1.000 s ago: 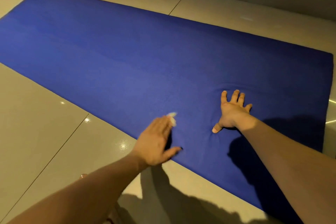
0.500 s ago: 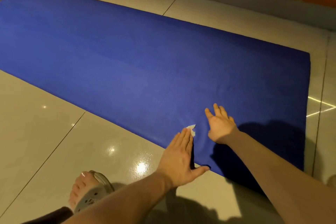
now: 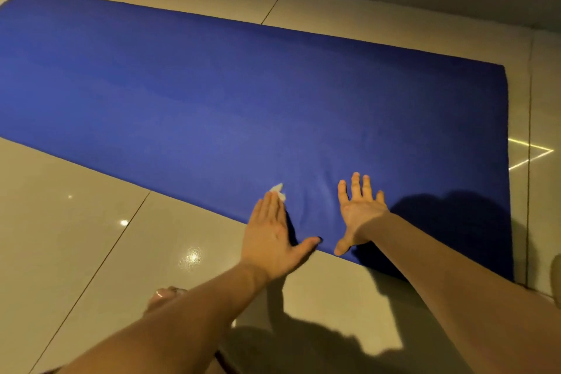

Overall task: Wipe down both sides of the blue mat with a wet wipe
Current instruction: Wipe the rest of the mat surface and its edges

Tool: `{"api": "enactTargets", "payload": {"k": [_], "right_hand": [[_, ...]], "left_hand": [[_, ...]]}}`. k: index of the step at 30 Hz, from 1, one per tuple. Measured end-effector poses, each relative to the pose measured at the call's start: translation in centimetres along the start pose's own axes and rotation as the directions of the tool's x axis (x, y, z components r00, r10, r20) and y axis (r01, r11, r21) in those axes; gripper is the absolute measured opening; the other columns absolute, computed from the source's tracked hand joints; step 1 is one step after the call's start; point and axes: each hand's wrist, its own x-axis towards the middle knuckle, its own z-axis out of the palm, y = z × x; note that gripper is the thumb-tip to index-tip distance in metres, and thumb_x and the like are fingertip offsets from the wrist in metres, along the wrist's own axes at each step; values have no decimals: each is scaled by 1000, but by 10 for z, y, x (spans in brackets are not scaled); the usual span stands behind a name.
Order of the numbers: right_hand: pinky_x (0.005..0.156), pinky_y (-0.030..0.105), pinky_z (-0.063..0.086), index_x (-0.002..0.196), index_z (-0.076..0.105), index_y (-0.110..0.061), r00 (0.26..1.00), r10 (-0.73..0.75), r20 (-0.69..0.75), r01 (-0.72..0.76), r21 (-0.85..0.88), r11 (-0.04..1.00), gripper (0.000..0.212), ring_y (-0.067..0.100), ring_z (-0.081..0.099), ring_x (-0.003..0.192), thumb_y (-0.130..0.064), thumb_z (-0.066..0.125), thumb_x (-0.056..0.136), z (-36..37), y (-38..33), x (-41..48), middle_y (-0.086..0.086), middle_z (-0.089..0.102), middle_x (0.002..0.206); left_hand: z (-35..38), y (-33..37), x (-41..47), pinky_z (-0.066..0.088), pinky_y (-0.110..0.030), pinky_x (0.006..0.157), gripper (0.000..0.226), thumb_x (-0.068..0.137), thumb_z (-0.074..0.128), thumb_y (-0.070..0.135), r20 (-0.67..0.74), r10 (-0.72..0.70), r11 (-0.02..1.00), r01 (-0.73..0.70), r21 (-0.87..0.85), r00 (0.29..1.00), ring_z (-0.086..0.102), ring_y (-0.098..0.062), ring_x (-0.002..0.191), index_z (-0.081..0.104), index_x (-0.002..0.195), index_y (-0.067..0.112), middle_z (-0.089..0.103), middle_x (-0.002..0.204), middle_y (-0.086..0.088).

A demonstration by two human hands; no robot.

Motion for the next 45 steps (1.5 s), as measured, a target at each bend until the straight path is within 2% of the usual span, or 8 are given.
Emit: {"api": "enactTargets", "payload": {"k": [9,16,20,25,29,32,38,45], "right_hand": [[122,60,7,154,-27,-13,998,44,-48,-43,34,999,158,41,-24,149,-67,86,58,2,-3,-5,19,-32,161],[122,55,18,158,-18,-13,988,102,-113,-93,85,992,146,39,-13,153,-54,89,66,13,-17,-11,17,-21,165],[123,50,17,160,-13,-19,988,93,-121,-72,171,983,115,34,-13,154,-31,74,85,26,-28,-22,10,-22,166],[123,47,15,161,-9,-21,999,54,-7,-51,208,977,94,26,-9,155,-28,59,96,30,-42,-48,2,-19,167],[124,47,14,162,-3,-20,990,122,66,-136,297,945,84,21,-3,156,-21,52,99,23,-57,-67,0,-9,169],[124,49,15,162,-2,-18,985,132,114,-166,377,911,79,24,-5,156,-20,46,98,26,-68,-70,3,-14,168],[124,52,11,161,-8,-16,987,107,120,-149,439,886,81,26,-17,154,-14,40,96,40,-72,-58,5,-26,165],[126,46,6,162,-1,-19,1000,-15,28,-2,528,849,73,19,-12,155,-11,36,99,43,-45,-77,0,-16,168]], "left_hand": [[10,-28,-8,14,-42,126,96,95,33,74,90,423,893,-431,126,902,20,-30,153,27,156,1,24,165,-15],[-19,-82,-13,14,-42,126,99,91,20,84,39,52,991,-57,124,998,23,-28,151,23,160,13,26,164,-9],[1,-28,-25,19,-41,123,100,89,34,83,-7,176,983,-176,-44,984,24,-28,151,30,157,10,35,159,-9],[19,11,-39,-2,-43,126,108,92,25,81,199,328,933,-350,85,923,1,-34,156,10,158,-3,6,167,-20],[-5,-5,-27,6,-47,125,98,95,25,75,303,434,823,-510,251,849,5,-35,154,17,159,0,11,167,-18],[-17,-28,-17,16,-50,120,88,94,29,70,330,327,801,-445,401,886,6,-38,152,36,154,6,20,165,-19],[-12,-69,-24,7,-47,126,106,92,32,76,232,17,940,-95,327,972,1,-37,154,1,159,1,-3,167,-20],[1,8,-55,-2,-43,127,105,92,29,75,303,161,960,-220,173,939,-13,-30,155,-1,159,0,-8,167,-16]]}}
